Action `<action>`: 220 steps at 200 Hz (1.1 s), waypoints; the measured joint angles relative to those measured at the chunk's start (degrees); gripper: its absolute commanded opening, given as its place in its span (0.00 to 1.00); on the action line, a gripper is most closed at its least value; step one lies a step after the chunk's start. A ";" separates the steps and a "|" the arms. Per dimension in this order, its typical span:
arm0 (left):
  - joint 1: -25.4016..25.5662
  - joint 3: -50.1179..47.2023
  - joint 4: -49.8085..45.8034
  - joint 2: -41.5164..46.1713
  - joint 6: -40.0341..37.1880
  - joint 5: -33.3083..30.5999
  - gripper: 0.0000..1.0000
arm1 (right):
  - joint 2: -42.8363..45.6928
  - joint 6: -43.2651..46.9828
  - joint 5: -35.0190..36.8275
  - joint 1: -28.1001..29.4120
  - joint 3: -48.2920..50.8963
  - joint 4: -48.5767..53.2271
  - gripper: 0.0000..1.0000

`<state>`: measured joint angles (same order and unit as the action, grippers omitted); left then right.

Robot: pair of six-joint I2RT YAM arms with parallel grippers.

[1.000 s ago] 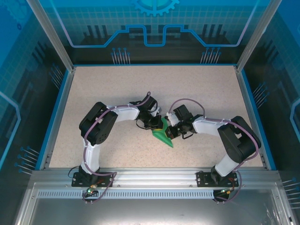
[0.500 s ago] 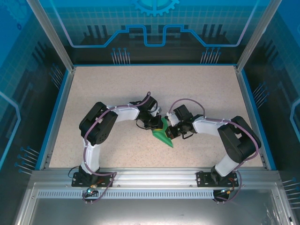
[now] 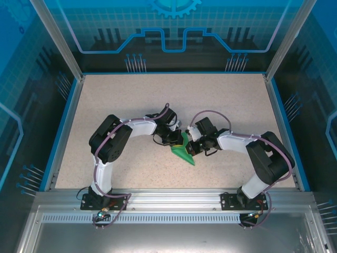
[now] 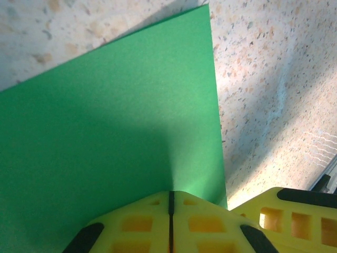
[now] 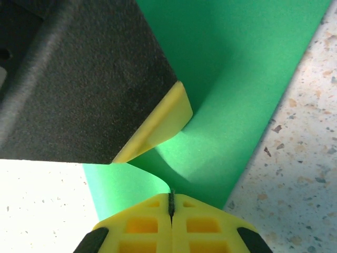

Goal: Fold a paper plane with a square sheet of paper (fold left side to right side)
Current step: Third fold the triangle at the center of the table.

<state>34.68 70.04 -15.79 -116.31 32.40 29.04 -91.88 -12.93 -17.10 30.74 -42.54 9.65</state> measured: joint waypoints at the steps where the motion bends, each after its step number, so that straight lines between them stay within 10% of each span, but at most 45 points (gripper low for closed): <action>1: 0.00 0.00 0.00 0.00 0.02 0.00 0.08 | 0.00 0.00 0.00 0.00 0.00 0.00 0.02; 140: 0.11 0.00 0.13 -0.02 0.02 0.17 0.12 | -1.60 -0.20 0.13 -0.04 -0.02 0.24 0.02; 220: -0.04 1.14 -4.55 2.40 -2.60 -1.90 0.37 | -1.60 -0.59 0.37 -0.04 -0.20 0.92 0.02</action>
<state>34.63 71.18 -20.34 -113.91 29.80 27.14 -93.47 -13.52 -16.73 30.70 -42.74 10.57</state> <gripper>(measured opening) 0.348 0.045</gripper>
